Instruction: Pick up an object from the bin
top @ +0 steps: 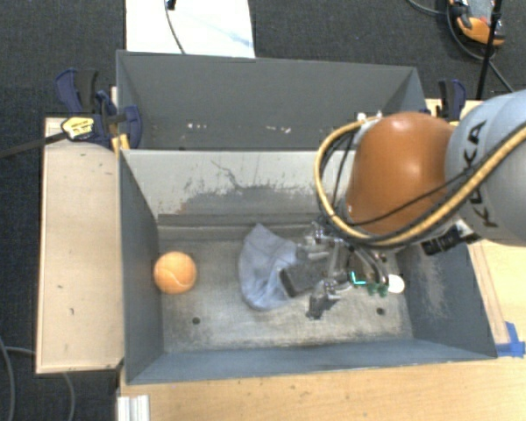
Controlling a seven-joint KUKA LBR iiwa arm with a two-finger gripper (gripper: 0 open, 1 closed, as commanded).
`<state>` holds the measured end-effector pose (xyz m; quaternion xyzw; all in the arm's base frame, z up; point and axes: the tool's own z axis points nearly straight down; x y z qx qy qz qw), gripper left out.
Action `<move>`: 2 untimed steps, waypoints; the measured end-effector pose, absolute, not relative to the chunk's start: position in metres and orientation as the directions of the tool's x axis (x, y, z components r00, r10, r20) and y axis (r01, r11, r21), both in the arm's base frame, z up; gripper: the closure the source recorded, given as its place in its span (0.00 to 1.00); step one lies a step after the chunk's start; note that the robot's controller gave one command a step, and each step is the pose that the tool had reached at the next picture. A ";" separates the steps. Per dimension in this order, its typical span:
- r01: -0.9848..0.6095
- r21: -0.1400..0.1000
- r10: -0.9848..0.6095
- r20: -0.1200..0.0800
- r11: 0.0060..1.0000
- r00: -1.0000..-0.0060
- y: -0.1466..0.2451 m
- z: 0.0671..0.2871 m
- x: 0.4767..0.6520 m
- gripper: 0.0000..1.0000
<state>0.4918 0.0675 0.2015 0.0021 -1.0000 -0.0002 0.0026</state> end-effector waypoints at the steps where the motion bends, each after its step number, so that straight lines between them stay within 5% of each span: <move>1: -0.002 0.001 -0.002 -0.003 1.000 -1.000 0.067 0.205 0.494 0.00; 2: -0.005 0.001 -0.005 -0.003 1.000 -1.000 0.067 0.203 0.495 0.00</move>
Offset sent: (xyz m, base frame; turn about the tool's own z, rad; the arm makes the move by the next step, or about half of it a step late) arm 0.0465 -0.0047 -0.0905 -0.2375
